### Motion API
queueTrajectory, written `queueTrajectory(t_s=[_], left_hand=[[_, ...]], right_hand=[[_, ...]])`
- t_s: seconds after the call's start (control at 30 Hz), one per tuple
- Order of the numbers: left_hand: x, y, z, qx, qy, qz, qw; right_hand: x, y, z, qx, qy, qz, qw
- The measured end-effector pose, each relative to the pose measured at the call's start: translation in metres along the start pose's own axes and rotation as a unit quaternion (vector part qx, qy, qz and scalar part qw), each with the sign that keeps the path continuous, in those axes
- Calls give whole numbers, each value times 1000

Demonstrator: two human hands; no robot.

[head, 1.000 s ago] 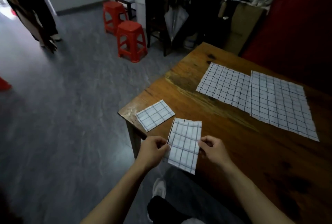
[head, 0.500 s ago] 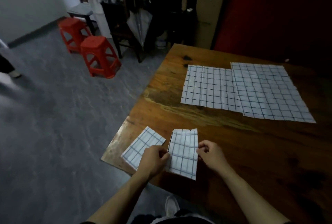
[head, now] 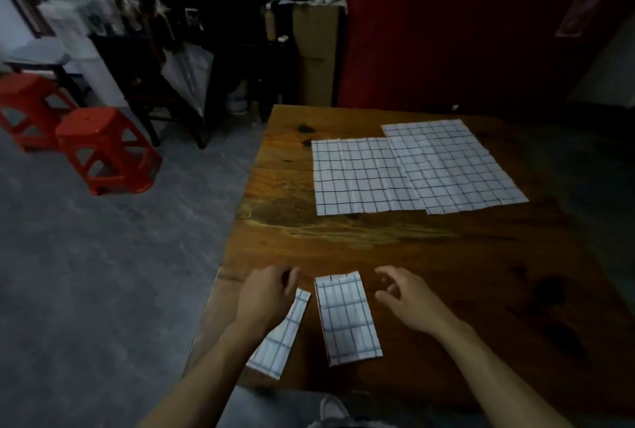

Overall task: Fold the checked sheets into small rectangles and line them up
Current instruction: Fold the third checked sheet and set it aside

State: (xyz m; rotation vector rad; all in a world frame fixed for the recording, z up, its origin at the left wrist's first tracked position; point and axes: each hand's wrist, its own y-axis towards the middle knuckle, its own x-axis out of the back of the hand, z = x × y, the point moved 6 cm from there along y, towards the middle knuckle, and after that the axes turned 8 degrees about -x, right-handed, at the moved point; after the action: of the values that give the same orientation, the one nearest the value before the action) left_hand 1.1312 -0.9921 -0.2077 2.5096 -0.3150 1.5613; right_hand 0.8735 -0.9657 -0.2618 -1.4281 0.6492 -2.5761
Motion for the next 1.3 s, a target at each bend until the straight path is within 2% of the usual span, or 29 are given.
queueTrajectory(t_s=[0.07, 0.13, 0.33, 0.47, 0.6, 0.7, 0.83, 0.93, 1.1, 1.3], left_hand=[[-8, 15, 5, -36, -69, -22, 997], [-20, 26, 6, -78, -83, -29, 993], [-63, 15, -21, -168, -114, 36, 978], [-84, 9, -65, -225, -131, 68, 963], [-89, -1, -129, -282, -154, 90, 943], [-112, -10, -177, -304, -130, 152, 931], [-166, -36, -254, -346, 36, 267, 899], [-203, -58, -322, -349, 115, 313, 876], [-248, -106, -448, -397, 117, 294, 862], [-296, -144, -557, -451, 106, 292, 837]], right_hand=[[8, -15, 0, 0, -15, -40, 999], [15, -33, -6, -16, -23, -77, 997], [25, -88, -36, -86, -11, -135, 987], [29, -130, -69, -113, 34, -156, 981], [34, -176, -118, -148, 56, -161, 974], [45, -210, -161, -172, 65, -187, 965], [59, -262, -234, -196, 81, -223, 951], [68, -305, -308, -231, 88, -220, 944], [81, -383, -421, -294, 118, -222, 922], [107, -442, -505, -314, 142, -261, 902]])
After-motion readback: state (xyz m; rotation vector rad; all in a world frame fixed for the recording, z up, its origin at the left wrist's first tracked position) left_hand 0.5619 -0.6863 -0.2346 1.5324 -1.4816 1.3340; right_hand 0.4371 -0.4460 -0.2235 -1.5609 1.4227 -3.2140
